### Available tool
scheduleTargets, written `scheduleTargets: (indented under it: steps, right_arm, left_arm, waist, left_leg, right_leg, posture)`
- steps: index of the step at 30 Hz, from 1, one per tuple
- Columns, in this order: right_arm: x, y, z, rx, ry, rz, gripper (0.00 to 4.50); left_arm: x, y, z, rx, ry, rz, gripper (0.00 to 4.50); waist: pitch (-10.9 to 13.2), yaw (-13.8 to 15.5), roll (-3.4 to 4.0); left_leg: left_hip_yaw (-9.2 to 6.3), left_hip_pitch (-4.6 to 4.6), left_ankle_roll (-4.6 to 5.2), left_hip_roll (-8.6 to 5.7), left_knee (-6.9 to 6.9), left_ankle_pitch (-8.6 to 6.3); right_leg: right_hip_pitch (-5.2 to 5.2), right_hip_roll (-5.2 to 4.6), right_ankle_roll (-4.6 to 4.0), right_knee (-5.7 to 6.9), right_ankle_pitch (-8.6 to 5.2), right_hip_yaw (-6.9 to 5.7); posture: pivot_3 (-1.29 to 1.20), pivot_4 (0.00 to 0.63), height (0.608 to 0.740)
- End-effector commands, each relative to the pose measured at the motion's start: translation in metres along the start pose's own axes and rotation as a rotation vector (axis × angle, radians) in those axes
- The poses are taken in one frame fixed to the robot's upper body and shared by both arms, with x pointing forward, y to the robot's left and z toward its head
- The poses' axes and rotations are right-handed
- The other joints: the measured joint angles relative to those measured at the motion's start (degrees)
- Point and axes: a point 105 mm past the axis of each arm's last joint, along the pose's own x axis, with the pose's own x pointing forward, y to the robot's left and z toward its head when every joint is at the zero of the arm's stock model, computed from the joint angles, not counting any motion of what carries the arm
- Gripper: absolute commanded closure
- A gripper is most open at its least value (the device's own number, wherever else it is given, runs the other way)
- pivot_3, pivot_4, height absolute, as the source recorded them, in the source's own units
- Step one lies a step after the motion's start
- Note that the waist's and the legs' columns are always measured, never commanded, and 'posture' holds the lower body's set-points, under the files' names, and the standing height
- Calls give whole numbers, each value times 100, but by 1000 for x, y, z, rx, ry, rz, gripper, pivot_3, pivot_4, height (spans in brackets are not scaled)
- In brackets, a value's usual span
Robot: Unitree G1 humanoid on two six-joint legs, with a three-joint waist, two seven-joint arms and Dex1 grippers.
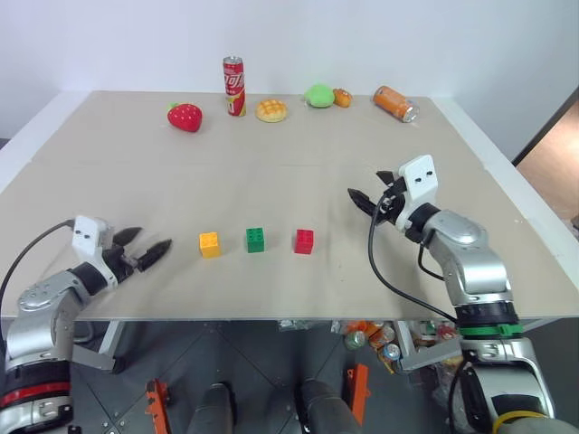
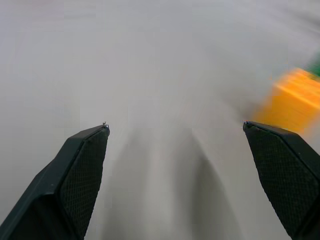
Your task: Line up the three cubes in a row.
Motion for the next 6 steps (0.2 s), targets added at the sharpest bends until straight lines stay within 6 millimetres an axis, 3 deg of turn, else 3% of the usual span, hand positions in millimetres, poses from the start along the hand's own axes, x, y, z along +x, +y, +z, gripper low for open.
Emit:
scheduleTargets:
  steps: [1,6]
  right_arm:
    - [-1,-26,-4,32,-16,-215,712]
    - [-2,-32,-33,129,37,-387,712]
  left_arm:
    - [-5,11,23,-46,-109,187,41]
    - [-8,7,22,-94,-160,302,41]
  waist:
    - [0,-3,0]
    - [0,-26,0]
  left_leg:
    - [3,0,-1,-2,2,2]
    - [20,-1,-1,-2,3,3]
  right_leg:
    - [0,-1,3,0,3,4]
    - [-1,-1,11,-5,8,20]
  posture:
    - [0,150,740]
    - [0,150,740]
